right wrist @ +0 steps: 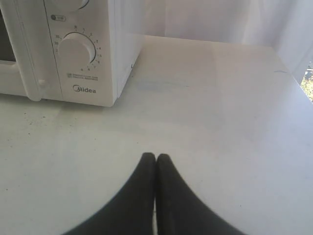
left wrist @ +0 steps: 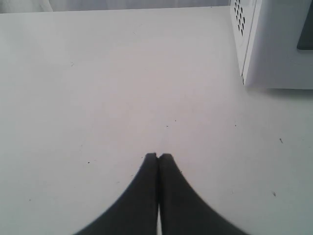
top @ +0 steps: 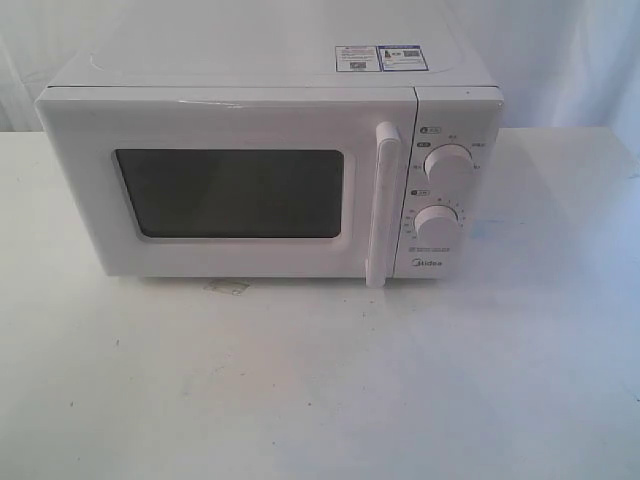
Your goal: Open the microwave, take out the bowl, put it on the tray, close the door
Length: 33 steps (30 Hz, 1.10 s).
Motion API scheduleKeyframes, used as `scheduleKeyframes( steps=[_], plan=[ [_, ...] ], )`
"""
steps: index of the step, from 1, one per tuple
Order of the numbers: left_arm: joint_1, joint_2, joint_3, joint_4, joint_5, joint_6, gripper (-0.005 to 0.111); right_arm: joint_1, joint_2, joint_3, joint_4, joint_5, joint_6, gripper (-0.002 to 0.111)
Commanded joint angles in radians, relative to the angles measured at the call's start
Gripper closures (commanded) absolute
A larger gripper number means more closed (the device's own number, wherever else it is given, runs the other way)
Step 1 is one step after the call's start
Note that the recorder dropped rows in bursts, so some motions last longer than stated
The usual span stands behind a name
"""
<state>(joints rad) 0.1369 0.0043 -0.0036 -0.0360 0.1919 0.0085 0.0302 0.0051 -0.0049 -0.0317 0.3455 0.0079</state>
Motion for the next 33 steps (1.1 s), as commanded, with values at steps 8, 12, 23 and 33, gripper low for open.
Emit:
scheduleKeyframes(
  steps=[8,12,23,33],
  plan=[
    [0.000,-0.004,0.004,-0.005,-0.005,-0.009,0.107,-0.001,-0.005,0.005,-0.036,-0.119,-0.008,0.108],
    [0.000,-0.004,0.004,-0.005,-0.005,-0.009,0.107,-0.001,-0.005,0.005,-0.039,-0.283,-0.008,0.108],
    [0.000,-0.004,0.004,-0.005,-0.005,-0.009,0.107,-0.001,-0.005,0.005,-0.039,-0.515,-0.008,0.108],
    [0.000,-0.004,0.004,-0.005,-0.005,-0.009,0.107,-0.001,-0.005,-0.140,0.092,-1.117,-0.008,0.108]
  ],
)
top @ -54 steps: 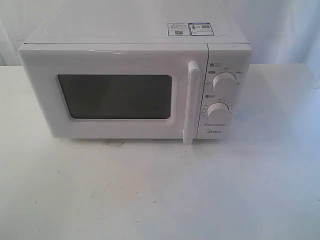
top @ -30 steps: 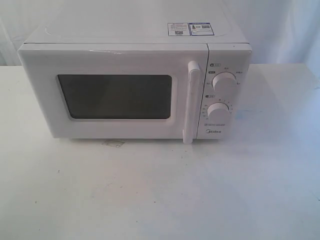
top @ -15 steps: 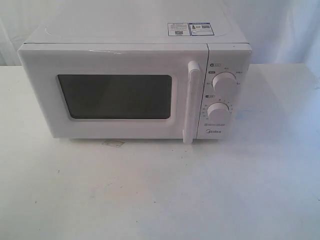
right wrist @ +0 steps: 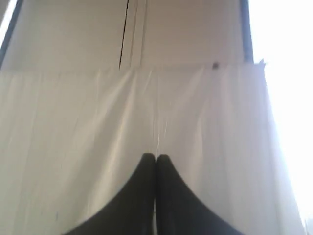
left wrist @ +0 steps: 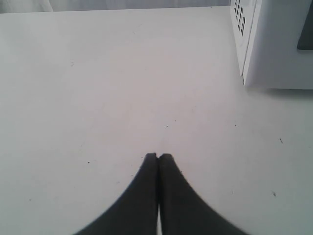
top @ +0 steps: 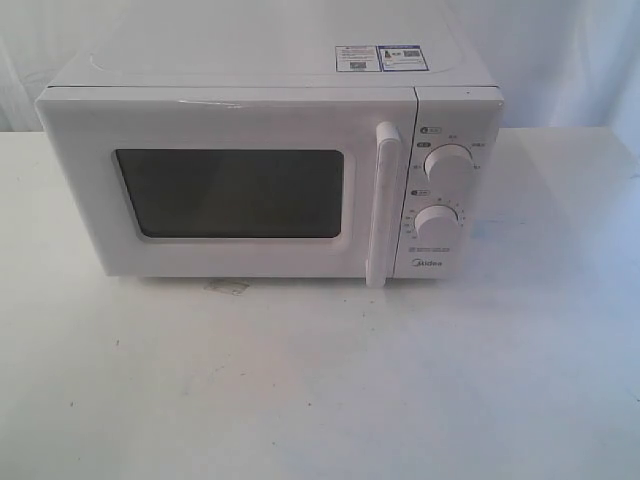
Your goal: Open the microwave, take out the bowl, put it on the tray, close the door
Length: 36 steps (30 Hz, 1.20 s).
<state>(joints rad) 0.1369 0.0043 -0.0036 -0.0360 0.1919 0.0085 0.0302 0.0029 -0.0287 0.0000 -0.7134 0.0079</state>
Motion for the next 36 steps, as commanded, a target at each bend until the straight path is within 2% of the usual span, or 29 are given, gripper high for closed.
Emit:
scheduleKeyframes(
  steps=[1,3,7,8,11,16,26,36],
  plan=[
    [0.000,-0.004,0.004,-0.005,-0.005,-0.009,0.107,-0.001,-0.003,-0.170,0.058,0.041,-0.017,0.108],
    [0.000,-0.004,0.004,-0.005,-0.005,-0.009,0.107,-0.001,0.009,-0.293,0.043,0.305,-0.043,0.108],
    [0.000,-0.004,0.004,-0.005,-0.005,-0.009,0.107,-0.001,0.146,-0.488,0.044,0.970,-0.108,0.108],
    [0.000,-0.004,0.004,-0.005,-0.005,-0.009,0.107,-0.001,0.192,-0.515,0.044,1.093,-0.108,0.108],
    [0.000,-0.004,0.004,-0.005,-0.005,-0.009,0.107,-0.001,0.309,-0.532,0.053,1.287,-0.108,0.108],
    [0.000,-0.004,0.004,-0.005,-0.005,-0.009,0.107,-0.001,0.429,-0.529,0.054,1.370,-0.108,0.108],
    [0.000,-0.004,0.004,-0.005,-0.005,-0.009,0.107,-0.001,0.451,-0.529,0.055,1.326,-0.104,0.108],
    [0.000,-0.004,0.004,-0.005,-0.005,-0.009,0.107,-0.001,0.452,-0.529,0.145,1.302,-0.075,0.108]
  ],
)
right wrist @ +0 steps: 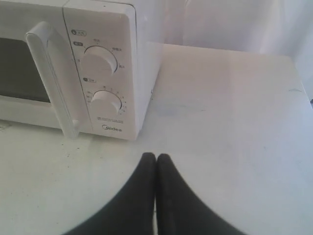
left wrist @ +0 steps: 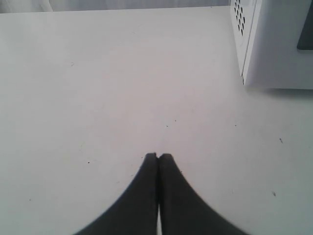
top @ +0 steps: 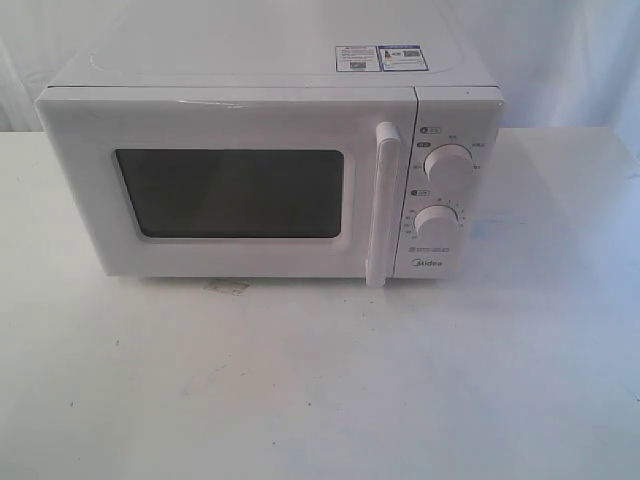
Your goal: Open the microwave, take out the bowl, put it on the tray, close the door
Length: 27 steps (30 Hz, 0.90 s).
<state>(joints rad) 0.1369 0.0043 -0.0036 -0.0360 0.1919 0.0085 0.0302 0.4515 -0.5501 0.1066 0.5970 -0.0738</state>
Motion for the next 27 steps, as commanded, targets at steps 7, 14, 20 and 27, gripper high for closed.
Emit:
scheduleKeyframes(
  steps=[7,14,20,27],
  plan=[
    [0.000,-0.004,0.004,-0.005,-0.005,-0.009,0.107,-0.001,0.023,0.015,0.059,0.008,0.007,0.108],
    [0.000,-0.004,0.004,-0.005,-0.005,-0.009,0.107,-0.001,0.136,0.051,0.216,0.007,-0.087,0.108],
    [0.000,-0.004,0.004,-0.005,-0.005,-0.009,0.107,-0.001,0.234,0.051,0.501,-0.010,-0.383,0.108],
    [0.000,-0.004,0.004,-0.005,-0.005,-0.009,0.107,-0.001,0.315,0.051,0.836,0.045,-0.808,0.108]
  ],
)
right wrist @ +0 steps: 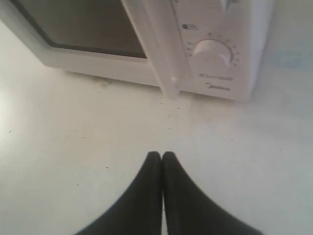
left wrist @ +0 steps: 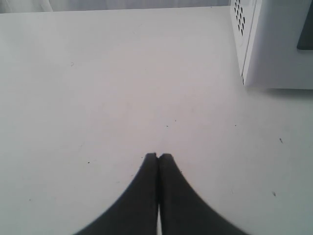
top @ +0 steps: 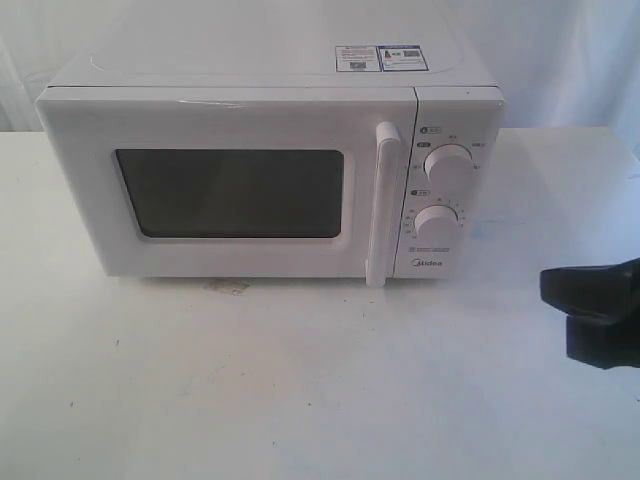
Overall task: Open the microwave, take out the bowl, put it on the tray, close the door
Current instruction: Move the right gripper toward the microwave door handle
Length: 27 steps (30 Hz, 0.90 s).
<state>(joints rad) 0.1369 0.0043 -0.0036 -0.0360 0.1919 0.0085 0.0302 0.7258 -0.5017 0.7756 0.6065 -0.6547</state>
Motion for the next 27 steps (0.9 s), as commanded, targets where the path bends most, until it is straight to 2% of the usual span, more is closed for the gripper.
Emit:
scheduleKeyframes(
  steps=[1,5,9,27],
  plan=[
    [0.000,-0.004,0.004,-0.005,-0.005,-0.009,0.107,-0.001,0.051,0.003,0.195,0.051,-0.281,0.108],
    [0.000,-0.004,0.004,-0.005,-0.005,-0.009,0.107,0.000,0.103,0.003,0.276,0.112,-0.426,0.108],
    [0.000,-0.004,0.004,-0.005,-0.005,-0.009,0.107,0.000,0.154,0.003,0.295,0.156,-0.468,0.108],
    [0.000,-0.004,0.004,-0.005,-0.005,-0.009,0.107,0.000,0.245,0.003,0.305,0.107,-0.467,0.108]
  ],
)
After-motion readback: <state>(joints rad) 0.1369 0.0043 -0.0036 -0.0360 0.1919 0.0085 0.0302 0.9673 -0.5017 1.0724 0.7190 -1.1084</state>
